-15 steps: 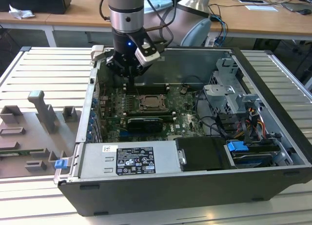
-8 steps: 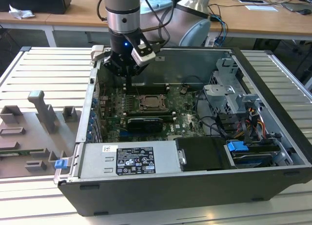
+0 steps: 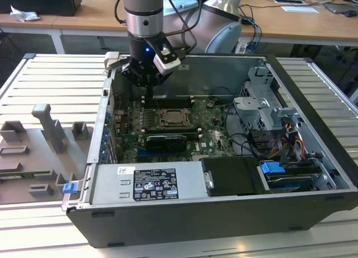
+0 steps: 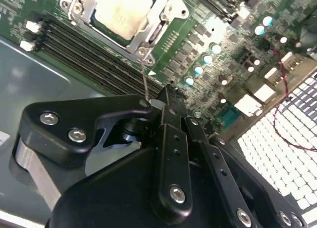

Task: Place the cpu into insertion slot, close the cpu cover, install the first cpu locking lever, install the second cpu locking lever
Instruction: 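Install the first cpu locking lever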

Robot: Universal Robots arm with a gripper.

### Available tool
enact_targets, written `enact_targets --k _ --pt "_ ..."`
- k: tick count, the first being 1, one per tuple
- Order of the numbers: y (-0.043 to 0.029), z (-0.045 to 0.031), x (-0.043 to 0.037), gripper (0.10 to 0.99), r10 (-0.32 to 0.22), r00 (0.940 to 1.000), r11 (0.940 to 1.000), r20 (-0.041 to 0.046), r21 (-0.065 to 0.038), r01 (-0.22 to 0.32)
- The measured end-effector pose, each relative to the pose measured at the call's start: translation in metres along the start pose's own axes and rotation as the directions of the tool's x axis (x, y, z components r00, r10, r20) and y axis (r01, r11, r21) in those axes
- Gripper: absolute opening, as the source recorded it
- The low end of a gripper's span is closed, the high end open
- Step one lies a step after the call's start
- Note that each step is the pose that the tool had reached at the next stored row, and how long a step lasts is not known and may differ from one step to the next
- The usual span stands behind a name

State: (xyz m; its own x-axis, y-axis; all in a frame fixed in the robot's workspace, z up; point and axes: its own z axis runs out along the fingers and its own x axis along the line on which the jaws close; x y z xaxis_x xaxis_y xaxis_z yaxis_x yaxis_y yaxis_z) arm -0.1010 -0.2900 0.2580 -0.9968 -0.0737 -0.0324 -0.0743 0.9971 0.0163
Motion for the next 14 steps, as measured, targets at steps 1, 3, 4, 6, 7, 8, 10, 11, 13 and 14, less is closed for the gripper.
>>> enact_targets --k 1,3,4,6,7,8,10,11,13,14 --pt "0.0001 0.0002 -0.0032 0.106 0.001 1.0 1.0 -0.0007 0.0 -0.001" --pt "-0.0003 0.0005 -0.0084 0.106 0.001 1.0 1.0 -0.0017 0.0 -0.001" --pt "-0.0006 0.0007 -0.0119 0.106 0.001 1.0 1.0 -0.0024 0.0 -0.001" --pt "-0.0009 0.0013 -0.0187 0.106 0.001 1.0 1.0 -0.0035 0.0 -0.001" --pt "-0.0012 0.0017 -0.0225 0.106 0.001 1.0 1.0 -0.0041 0.0 -0.001" --pt "-0.0014 0.0021 -0.0252 0.106 0.001 1.0 1.0 -0.0043 0.0 -0.001" --pt "-0.0019 0.0049 -0.0331 0.106 0.009 0.9999 1.0 -0.0079 0.0 -0.009" --pt "-0.0021 0.006 -0.036 0.106 0.011 0.9999 0.9999 -0.0092 -0.002 -0.011" --pt "-0.0022 0.0068 -0.038 0.106 0.02 0.9998 0.9985 -0.0068 -0.052 -0.02" --pt "-0.0026 0.007 -0.0379 0.106 0.024 0.9997 0.9972 -0.0058 -0.071 -0.024"
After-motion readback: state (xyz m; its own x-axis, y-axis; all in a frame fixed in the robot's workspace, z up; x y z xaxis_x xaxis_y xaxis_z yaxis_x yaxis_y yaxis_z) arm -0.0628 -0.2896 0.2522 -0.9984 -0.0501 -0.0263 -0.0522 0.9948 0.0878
